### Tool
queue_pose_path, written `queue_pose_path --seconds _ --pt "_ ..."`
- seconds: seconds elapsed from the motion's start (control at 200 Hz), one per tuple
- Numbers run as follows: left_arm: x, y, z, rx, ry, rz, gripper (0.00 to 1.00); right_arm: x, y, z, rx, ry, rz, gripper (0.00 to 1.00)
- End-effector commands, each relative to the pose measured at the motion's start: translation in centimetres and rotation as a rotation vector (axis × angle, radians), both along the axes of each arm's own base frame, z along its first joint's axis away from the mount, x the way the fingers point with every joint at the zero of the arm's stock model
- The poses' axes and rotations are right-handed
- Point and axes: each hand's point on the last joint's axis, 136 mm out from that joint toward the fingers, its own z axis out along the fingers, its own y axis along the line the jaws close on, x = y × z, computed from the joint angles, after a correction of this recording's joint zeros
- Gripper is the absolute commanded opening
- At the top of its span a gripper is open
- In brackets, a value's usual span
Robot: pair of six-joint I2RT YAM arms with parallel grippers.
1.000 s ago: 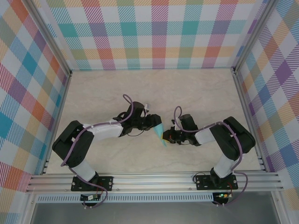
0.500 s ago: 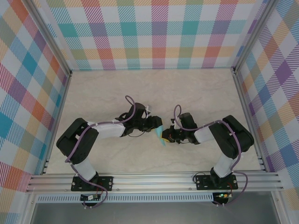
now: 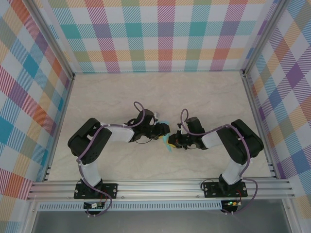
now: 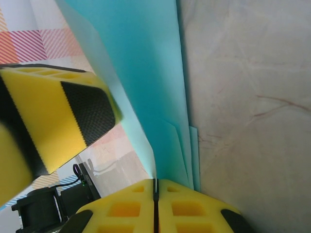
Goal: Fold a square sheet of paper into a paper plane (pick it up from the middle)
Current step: Fold the wing for the fifth time at the center of the table.
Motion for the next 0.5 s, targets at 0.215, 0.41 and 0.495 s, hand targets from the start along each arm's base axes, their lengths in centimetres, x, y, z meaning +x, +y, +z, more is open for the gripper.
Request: queue_pose_path --seconds 0.215,0.41,0.495 --pt "1.3 0.4 -1.7 0.054 -0.003 0.031 0.42 -0.2 0.2 -0.4 -0.008 0.010 0.016 0.09" --pt "1.4 0.4 -2.8 0.075 0.006 0.020 0.42 -0.5 -0.2 -0.9 -0.030 0.027 0.010 0.10" --pt "1.1 0.6 -3.3 0.087 0.019 0.019 0.41 -0.5 -0.3 -1.0 -0.040 0.030 0.006 0.10"
